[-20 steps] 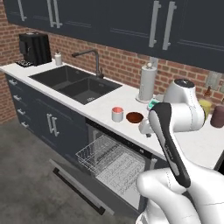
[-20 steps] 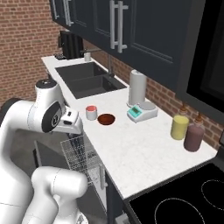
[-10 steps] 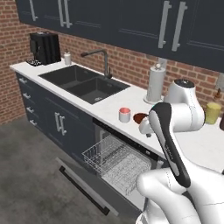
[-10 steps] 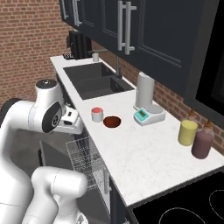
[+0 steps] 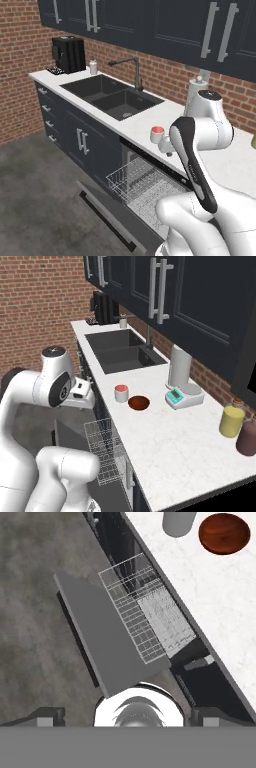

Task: Pick up the cup and bowl from the counter, place them in the dishwasher, and close the dishwasher door.

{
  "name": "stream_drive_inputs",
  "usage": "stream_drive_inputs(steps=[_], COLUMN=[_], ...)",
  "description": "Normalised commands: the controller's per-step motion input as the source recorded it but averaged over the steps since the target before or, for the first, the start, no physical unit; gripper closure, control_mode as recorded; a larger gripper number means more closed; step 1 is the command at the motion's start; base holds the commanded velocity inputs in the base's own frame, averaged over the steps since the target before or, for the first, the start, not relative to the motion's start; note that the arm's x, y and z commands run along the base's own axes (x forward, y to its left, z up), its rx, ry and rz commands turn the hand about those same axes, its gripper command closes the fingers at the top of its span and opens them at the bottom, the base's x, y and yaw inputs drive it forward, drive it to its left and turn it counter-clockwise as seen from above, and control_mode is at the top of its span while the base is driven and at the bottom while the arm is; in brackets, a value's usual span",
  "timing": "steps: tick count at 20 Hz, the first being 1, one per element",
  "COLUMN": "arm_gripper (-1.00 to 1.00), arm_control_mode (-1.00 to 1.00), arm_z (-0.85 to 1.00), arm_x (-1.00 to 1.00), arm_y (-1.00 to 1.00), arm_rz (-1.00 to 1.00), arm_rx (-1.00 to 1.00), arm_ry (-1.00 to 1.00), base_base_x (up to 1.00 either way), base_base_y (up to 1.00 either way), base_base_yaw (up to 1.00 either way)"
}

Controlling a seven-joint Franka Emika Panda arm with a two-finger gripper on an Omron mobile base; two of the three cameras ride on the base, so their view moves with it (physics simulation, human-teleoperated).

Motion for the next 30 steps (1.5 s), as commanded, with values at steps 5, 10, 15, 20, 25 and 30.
stream_drive_inputs(steps=[5, 10, 15, 20, 25, 30], arm_gripper=[-1.00, -1.00, -1.00, -1.00, -1.00, -1.00], arm_control_mode=[-1.00, -1.00, -1.00, -1.00, -1.00, -1.00], arm_z=[0.00, -0.01, -0.23, -0.45, -0.17, 0.00], arm_x=[0.36, 0.45, 0.70, 0.67, 0.66, 0.73], arm_y=[0.00, -0.12, -0.32, -0.19, -0.15, 0.29], arm_rz=[0.04, 0.00, 0.00, 0.00, 0.04, 0.09], arm_rx=[0.00, -0.05, -0.19, -0.17, 0.07, 0.00], arm_ry=[0.09, 0.08, 0.02, 0.00, -0.07, -0.02], base_base_x=[0.00, 0.00, 0.00, 0.00, 0.00, 0.00], base_base_y=[0.00, 0.00, 0.00, 0.00, 0.00, 0.00], base_base_yaw=[0.00, 0.00, 0.00, 0.00, 0.00, 0.00])
